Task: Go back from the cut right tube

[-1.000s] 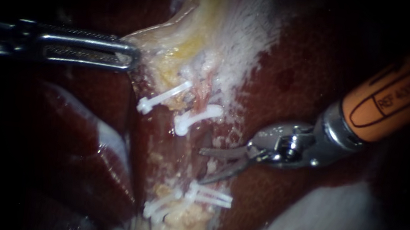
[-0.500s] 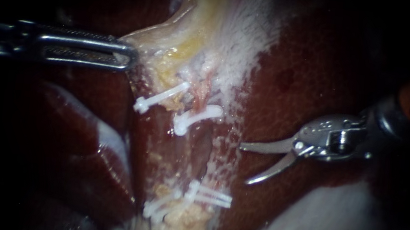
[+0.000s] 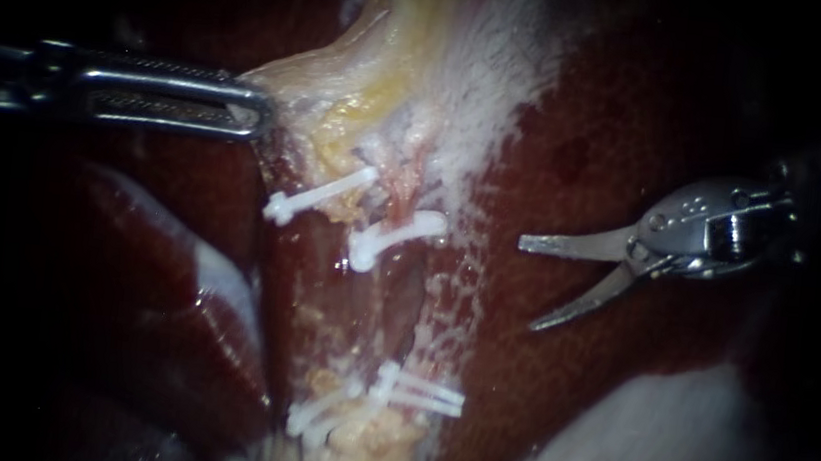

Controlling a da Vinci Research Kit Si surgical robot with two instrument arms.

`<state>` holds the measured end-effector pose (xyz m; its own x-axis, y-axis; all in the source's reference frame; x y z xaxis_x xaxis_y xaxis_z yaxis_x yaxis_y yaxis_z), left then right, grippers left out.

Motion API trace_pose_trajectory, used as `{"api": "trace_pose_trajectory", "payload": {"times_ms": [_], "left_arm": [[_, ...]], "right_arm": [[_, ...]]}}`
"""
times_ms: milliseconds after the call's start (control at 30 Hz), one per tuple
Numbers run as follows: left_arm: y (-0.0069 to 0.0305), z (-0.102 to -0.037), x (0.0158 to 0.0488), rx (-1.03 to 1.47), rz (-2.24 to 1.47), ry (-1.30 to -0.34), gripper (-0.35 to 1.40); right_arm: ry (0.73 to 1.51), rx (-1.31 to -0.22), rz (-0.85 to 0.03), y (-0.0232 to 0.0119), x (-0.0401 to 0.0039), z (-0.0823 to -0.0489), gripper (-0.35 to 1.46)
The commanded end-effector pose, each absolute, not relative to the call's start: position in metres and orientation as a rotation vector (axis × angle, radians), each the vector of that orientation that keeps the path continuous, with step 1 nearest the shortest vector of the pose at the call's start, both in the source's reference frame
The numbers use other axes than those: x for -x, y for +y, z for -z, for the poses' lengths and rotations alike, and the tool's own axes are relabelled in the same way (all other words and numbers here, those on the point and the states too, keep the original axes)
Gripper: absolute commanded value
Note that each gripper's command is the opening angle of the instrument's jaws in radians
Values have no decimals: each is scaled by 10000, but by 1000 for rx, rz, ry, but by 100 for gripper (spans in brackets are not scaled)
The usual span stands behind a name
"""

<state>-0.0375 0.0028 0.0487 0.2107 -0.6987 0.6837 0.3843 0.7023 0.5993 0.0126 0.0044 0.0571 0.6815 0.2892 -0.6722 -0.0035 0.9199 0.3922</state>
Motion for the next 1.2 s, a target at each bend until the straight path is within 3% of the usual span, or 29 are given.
{"api": "trace_pose_trajectory", "payload": {"times_ms": [33,567,1200], "left_arm": [[26,-490,377,-336,775,-1123,-25],[-7,-534,412,-412,777,-1059,-23],[-13,-538,418,-422,779,-1053,-23]], "right_arm": [[809,-378,-169,43,-126,-571,143],[810,-378,-167,41,-124,-572,143],[810,-381,-166,40,-124,-570,143]]}}
